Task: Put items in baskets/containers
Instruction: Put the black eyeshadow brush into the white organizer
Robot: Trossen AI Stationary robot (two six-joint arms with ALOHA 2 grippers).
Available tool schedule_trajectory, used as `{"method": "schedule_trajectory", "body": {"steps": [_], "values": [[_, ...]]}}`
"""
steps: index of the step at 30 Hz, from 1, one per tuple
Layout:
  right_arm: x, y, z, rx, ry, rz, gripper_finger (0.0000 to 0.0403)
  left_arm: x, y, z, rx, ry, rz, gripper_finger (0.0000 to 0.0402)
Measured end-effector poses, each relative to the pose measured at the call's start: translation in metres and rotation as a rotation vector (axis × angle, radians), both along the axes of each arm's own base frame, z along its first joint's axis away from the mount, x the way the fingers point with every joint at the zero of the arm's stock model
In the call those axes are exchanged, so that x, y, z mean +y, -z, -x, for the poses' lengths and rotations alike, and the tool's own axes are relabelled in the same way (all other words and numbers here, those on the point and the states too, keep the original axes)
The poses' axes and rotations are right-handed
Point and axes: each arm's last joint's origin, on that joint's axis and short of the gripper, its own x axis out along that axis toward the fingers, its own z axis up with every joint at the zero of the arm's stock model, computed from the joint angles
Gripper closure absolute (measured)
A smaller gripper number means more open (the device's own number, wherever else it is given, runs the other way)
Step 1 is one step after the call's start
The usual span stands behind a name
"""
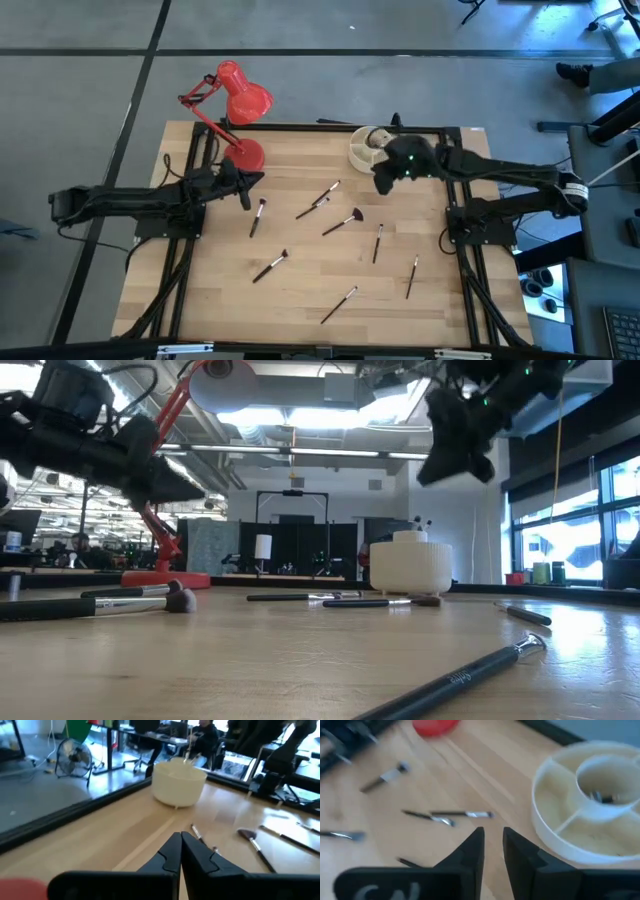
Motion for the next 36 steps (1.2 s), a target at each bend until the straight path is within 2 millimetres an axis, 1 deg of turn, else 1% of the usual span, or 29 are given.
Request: {"method": "schedule_trajectory", "body": {"steps": [3, 6, 8, 11, 14, 19, 23, 26, 30, 33, 36], "values": [[0.000, 0.014, 0.002, 0.068, 0.010, 0.004, 0.0351, 0.000, -0.008, -0.013, 0.042, 0.009, -0.011, 0.0396], [0.002, 0.015, 0.001, 0.062, -0.030, -0.029, 0.0362, -0.001, -0.016, -0.030, 0.064, 0.037, -0.022, 0.0396], [0.003, 0.015, 0.001, 0.061, -0.060, -0.056, 0.0368, -0.002, -0.022, -0.043, 0.083, 0.055, -0.061, 0.0396], [0.002, 0.015, 0.001, 0.061, -0.048, -0.044, 0.0376, -0.002, -0.026, -0.064, 0.128, 0.079, -0.101, 0.0396], [0.000, 0.014, 0.001, 0.068, -0.004, 0.006, 0.0384, 0.000, -0.027, -0.086, 0.155, 0.091, -0.107, 0.0396], [-0.006, 0.011, 0.002, 0.062, 0.054, 0.076, 0.0393, 0.004, -0.022, -0.124, 0.198, 0.113, -0.125, 0.0396], [-0.012, 0.005, 0.002, -0.026, 0.017, 0.053, 0.0393, 0.009, -0.014, -0.154, 0.231, 0.118, -0.109, 0.0396], [-0.016, -0.001, 0.001, -0.084, 0.004, 0.081, 0.0386, 0.013, -0.006, -0.177, 0.252, 0.131, -0.090, 0.0389], [-0.029, -0.006, 0.004, -0.101, 0.070, 0.159, 0.0376, 0.025, 0.002, -0.211, 0.307, 0.119, -0.038, 0.0356], [-0.035, -0.005, 0.009, -0.099, 0.131, 0.123, 0.0369, 0.041, 0.007, -0.234, 0.429, 0.108, 0.029, 0.0326], [-0.035, -0.001, 0.011, -0.075, 0.150, 0.085, 0.0363, 0.054, 0.012, -0.257, 0.556, 0.132, 0.087, 0.0305]]}}
